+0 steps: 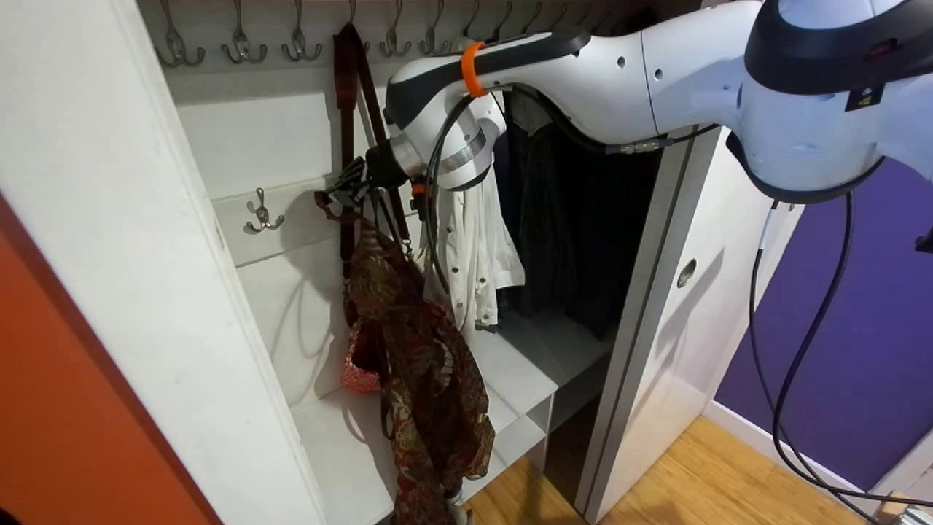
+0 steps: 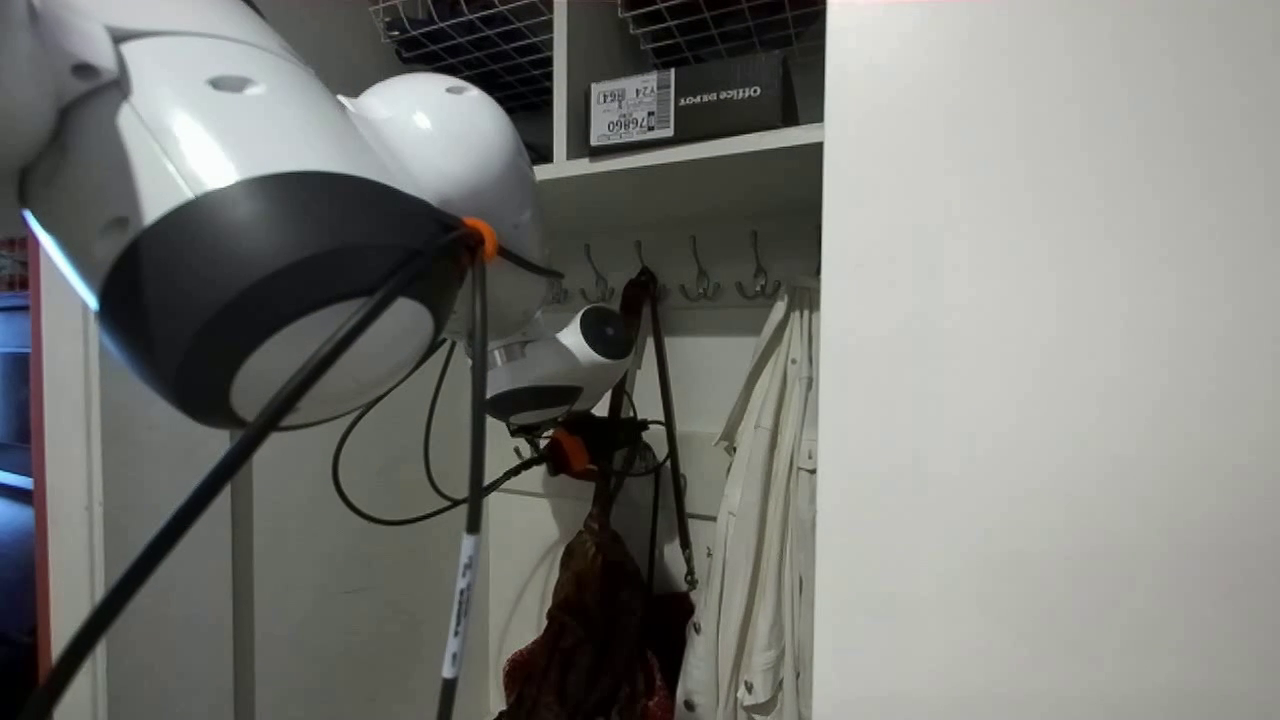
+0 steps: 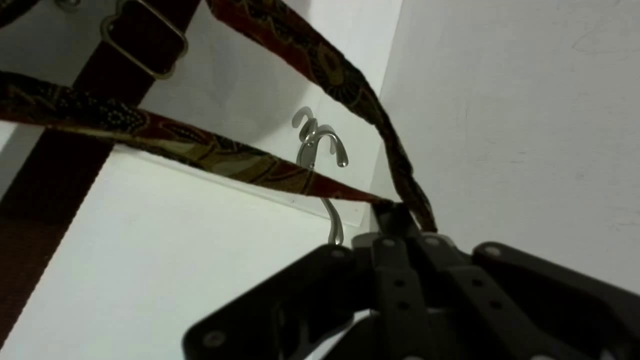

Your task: Pick up one brown strap from the bottom hangers and hang it on the far left bottom hanger in the closet

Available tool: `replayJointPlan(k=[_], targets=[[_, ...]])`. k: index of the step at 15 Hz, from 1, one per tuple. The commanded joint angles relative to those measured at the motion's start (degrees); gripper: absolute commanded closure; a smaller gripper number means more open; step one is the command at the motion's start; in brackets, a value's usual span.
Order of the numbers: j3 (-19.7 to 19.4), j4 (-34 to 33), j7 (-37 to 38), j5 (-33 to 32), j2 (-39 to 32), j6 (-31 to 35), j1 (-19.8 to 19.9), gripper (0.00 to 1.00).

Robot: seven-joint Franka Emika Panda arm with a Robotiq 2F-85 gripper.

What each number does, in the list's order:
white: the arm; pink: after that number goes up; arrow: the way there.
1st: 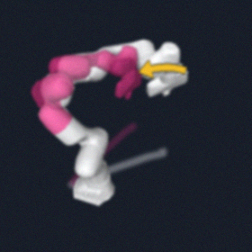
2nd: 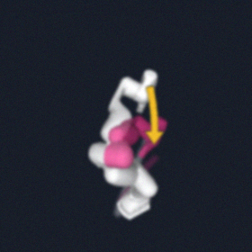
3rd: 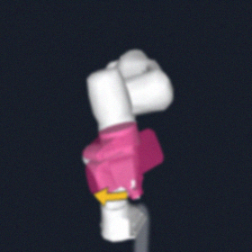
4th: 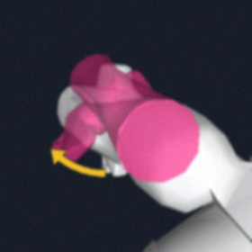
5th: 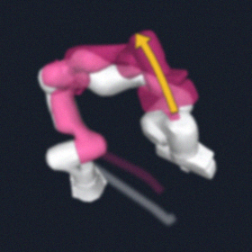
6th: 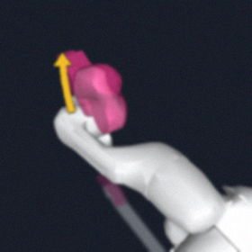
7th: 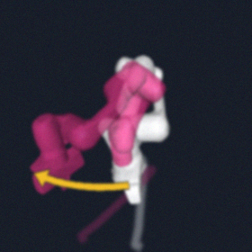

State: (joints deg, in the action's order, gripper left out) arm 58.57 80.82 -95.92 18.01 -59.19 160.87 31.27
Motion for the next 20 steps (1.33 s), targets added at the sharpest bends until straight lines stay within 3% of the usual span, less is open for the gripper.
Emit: replayJointPlan(k=[1, 4, 8, 12, 19, 20], targets=[[-0.20, -0.13, 0.32, -0.16, 0.04, -0.06, -0.33, 0.98], [-0.36, -0.15, 0.35, -0.13, 0.07, -0.17, -0.38, 1.00], [4.35, 0.70, -4.02, -0.93, -1.41, 12.53, 0.92, 1.00], [8.89, 0.77, -2.55, -8.76, -3.89, 22.98, 1.41, 1.00], [6.31, 2.34, 8.41, -23.84, -4.03, 30.40, 0.76, 1.00], [6.50, 2.81, 4.66, -20.16, -3.60, 32.46, 0.79, 1.00]])
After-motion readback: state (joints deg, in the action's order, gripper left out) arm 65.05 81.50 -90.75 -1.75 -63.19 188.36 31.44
